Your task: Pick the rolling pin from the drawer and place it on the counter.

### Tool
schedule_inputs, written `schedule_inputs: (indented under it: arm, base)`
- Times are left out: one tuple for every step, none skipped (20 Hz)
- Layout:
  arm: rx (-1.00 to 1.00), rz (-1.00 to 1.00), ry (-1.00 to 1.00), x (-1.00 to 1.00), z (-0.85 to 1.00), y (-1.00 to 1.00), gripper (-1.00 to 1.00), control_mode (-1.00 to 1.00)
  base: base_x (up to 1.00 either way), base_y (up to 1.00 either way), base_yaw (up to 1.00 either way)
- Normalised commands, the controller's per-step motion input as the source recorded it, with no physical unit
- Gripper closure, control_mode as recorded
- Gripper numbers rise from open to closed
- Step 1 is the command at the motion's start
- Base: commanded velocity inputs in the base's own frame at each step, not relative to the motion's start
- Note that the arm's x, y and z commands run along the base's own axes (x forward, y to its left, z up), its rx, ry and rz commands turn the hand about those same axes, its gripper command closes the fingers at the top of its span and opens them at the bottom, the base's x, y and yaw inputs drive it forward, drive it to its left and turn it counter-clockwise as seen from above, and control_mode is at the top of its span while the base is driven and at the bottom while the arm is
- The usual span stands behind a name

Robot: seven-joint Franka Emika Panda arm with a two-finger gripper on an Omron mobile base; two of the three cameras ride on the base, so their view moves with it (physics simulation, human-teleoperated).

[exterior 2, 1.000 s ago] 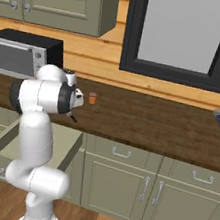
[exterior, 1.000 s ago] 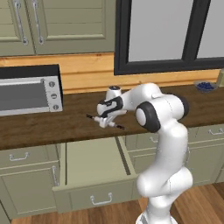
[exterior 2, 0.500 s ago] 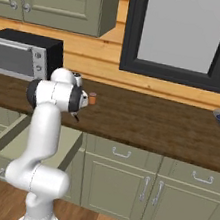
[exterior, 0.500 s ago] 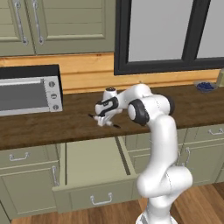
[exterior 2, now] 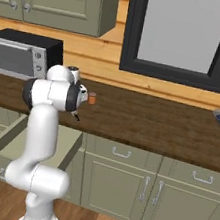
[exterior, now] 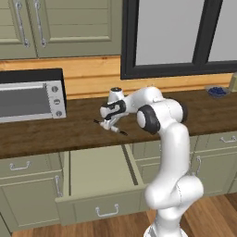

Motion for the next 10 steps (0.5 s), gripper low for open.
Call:
schedule_inputs:
  arm:
    - [0.0,0.0,-0.08,-0.92,0.46,-0.14,-1.0,-1.0]
    - [0.0,0.0,-0.08,-0.93,0.51,-0.16,-1.0,-1.0]
    - [0.0,0.0,-0.1,-0.97,0.62,-0.26,-1.0,-1.0]
    - [0.0,0.0,-0.12,-0.94,0.69,-0.34,-1.0,-1.0]
    - [0.0,0.0,-0.13,-0.94,0.69,-0.41,-1.0,-1.0]
    - [0.0,0.0,-0.14,-0.97,0.7,-0.44,-1.0,-1.0]
    - [0.0,0.0,-0.15,-1.0,0.66,-0.41,-1.0,-1.0]
    - [0.0,0.0,-0.17,-1.0,0.65,-0.41,-1.0,-1.0]
    - [0.01,0.0,-0.21,-1.0,0.69,-0.41,-1.0,-1.0]
    - [0.01,0.0,-0.24,-1.0,0.73,-0.39,-1.0,-1.0]
  base:
    - [0.0,0.0,0.0]
    - [0.0,0.0,0.0]
    - [0.0,0.0,0.0]
    - [0.0,0.0,0.0]
    - [0.0,0.0,0.0]
    - [0.0,0.0,0.0]
    - [0.0,0.0,0.0]
    - [0.0,0.0,0.0]
    - [0.0,0.0,0.0]
    - [0.0,0.0,0.0]
